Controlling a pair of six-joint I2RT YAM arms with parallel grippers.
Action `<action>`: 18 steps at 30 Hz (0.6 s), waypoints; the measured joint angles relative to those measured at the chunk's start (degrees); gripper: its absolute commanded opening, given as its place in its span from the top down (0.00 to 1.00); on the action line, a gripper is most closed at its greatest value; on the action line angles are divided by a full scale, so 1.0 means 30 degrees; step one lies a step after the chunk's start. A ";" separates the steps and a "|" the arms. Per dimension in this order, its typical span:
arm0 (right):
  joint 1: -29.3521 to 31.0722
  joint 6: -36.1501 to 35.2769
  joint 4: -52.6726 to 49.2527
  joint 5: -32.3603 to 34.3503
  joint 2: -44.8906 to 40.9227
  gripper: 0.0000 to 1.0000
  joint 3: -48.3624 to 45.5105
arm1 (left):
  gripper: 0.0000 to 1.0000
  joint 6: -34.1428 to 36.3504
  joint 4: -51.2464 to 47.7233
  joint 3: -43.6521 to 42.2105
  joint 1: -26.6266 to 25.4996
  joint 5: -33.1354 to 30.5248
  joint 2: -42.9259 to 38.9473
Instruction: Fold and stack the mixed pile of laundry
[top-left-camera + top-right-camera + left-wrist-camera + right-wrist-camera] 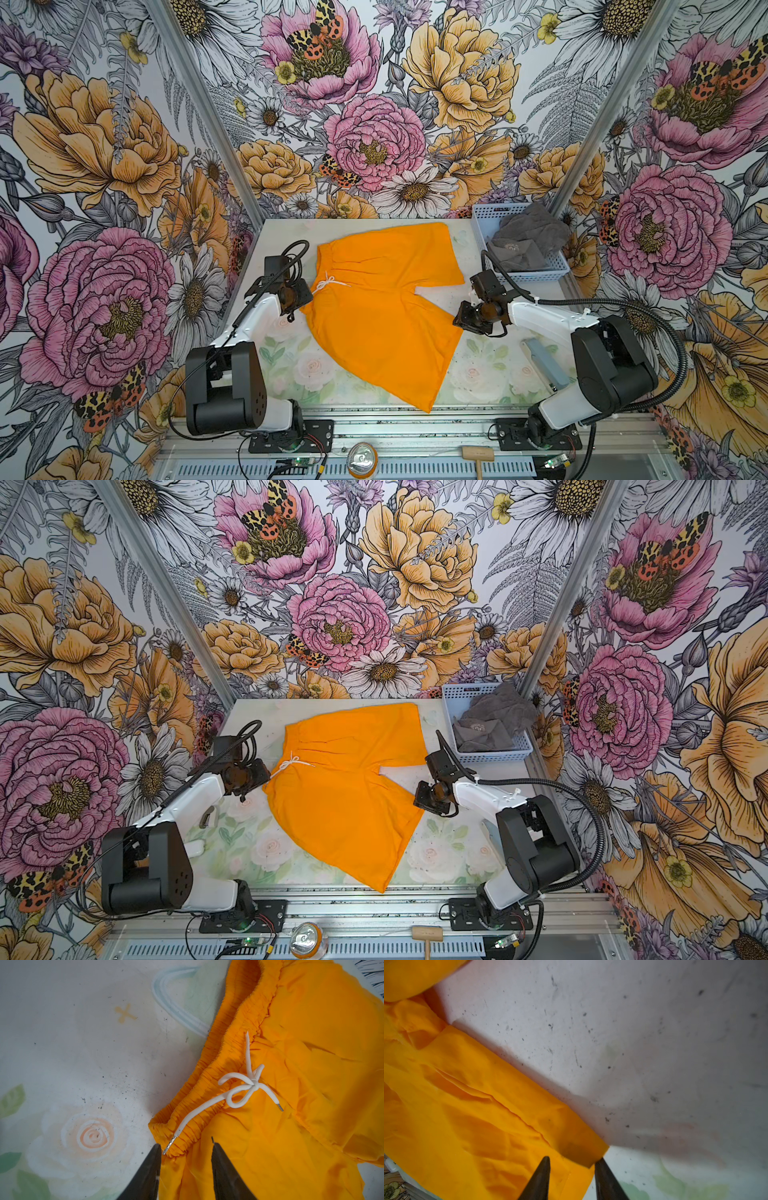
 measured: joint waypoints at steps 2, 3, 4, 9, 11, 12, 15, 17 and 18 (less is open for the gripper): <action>0.0000 0.0131 0.0233 0.0087 0.0175 0.74 0.0007 | 0.58 0.0007 0.0000 0.0000 0.0000 0.0007 0.0000; 0.0015 0.0138 0.0299 0.0168 0.0211 0.77 0.0007 | 0.58 0.0015 0.0000 0.0000 0.0000 0.0007 0.0000; 0.0022 0.0197 0.0372 0.0284 0.0211 0.81 0.0000 | 0.58 0.0015 0.0000 0.0000 0.0000 0.0007 0.0000; 0.0015 0.0204 0.0539 0.0809 0.0211 1.00 0.0000 | 0.58 0.0066 0.0000 0.0000 0.0000 0.0007 0.0000; -0.0058 0.0168 0.0495 0.0925 0.0189 1.00 -0.0007 | 0.58 0.0066 0.0000 0.0000 0.0000 0.0007 0.0000; -0.0138 0.0153 0.0488 0.0933 0.0153 1.00 -0.0007 | 0.58 0.0066 0.0000 0.0000 0.0000 0.0007 0.0000; -0.0481 0.0087 0.0262 0.1013 -0.0211 1.00 0.0007 | 0.58 0.0073 0.0000 0.0000 0.0000 0.0066 0.0000; -0.0954 -0.0168 -0.0102 0.1064 -0.0503 1.00 0.0131 | 0.58 0.0073 0.0000 0.0000 0.0000 0.0131 0.0000; -0.1209 -0.0328 -0.0291 0.1071 -0.0576 1.00 0.0270 | 0.58 0.0073 -0.0007 0.0000 -0.0036 0.0153 0.0000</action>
